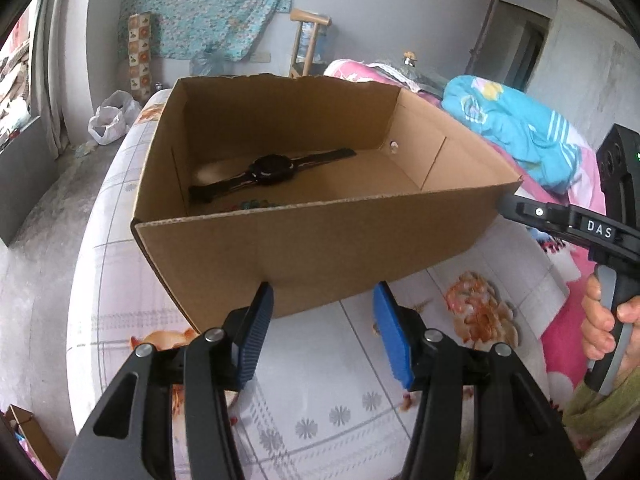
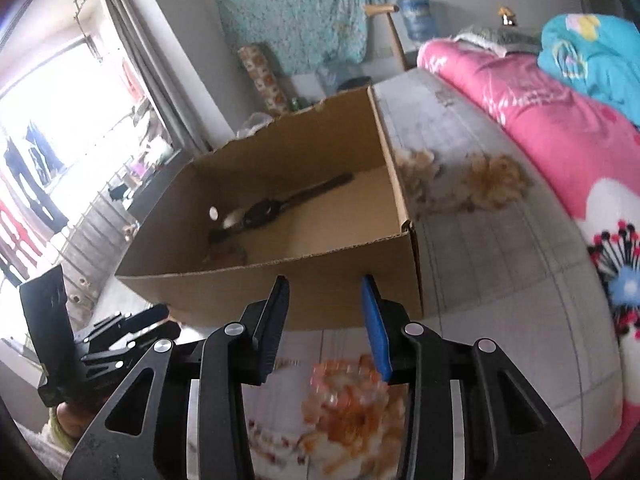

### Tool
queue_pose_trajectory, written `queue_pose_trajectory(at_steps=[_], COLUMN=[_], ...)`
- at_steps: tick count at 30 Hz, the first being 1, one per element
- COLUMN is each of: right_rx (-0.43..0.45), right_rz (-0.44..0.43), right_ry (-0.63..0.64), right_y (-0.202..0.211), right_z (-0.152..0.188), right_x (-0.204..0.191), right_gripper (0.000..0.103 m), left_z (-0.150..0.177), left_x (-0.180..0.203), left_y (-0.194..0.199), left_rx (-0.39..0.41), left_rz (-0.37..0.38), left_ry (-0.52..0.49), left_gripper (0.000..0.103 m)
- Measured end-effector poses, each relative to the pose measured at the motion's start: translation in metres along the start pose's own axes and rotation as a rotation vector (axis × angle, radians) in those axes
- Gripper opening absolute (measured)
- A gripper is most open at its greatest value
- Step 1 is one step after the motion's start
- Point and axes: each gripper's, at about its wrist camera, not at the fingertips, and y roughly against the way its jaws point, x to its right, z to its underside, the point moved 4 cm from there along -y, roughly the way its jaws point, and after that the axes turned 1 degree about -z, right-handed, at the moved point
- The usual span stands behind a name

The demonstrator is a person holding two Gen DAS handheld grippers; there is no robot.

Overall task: Organize jewelry
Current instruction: 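Move the left gripper down to the pink-orange bead bracelet on the sheet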

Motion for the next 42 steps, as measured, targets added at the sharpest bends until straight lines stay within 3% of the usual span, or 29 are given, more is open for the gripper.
queue_pose_trajectory(at_steps=[6,10,13,19,22,27,35,42], right_rx=[-0.023,-0.149,-0.205,-0.201,-0.226,-0.264,-0.188,-0.214], right_rz=[0.040,0.015,0.055,0.166,0.202,0.207,0.139,0.081], right_ry=[0.035,0.035,0.132,0.366,0.437,0.455,0.346,0.355], right_y=[0.019,0.011,-0.002,-0.019,-0.026,-0.026,0.012,0.019], right_z=[0.020,0.061,0.083,0.094,0.098,0.104,0.106,0.139], right_x=[0.002,-0.004,-0.023,-0.053,-0.058,-0.059,-0.056,-0.080], right_gripper=[0.036,0.034,0.031,0.024,0.018,0.007,0.007,0.007], left_z=[0.010,0.035,0.049,0.056,0.058,0.058,0.059,0.061], left_x=[0.000,0.004,0.010,0.025,0.029,0.035,0.026,0.014], left_y=[-0.001,-0.010,-0.016,-0.021,-0.023,-0.026,-0.025,-0.022], left_rx=[-0.020,-0.087,-0.120,-0.103,-0.103,-0.102,-0.106,-0.116], left_rz=[-0.013,-0.008,-0.015,-0.078,-0.069,-0.046,-0.037,-0.051], left_ry=[-0.010,-0.010,-0.036,-0.148,-0.169,-0.174,-0.147,-0.117], left_gripper=[0.051,0.051,0.051,0.051,0.051,0.051,0.051,0.051])
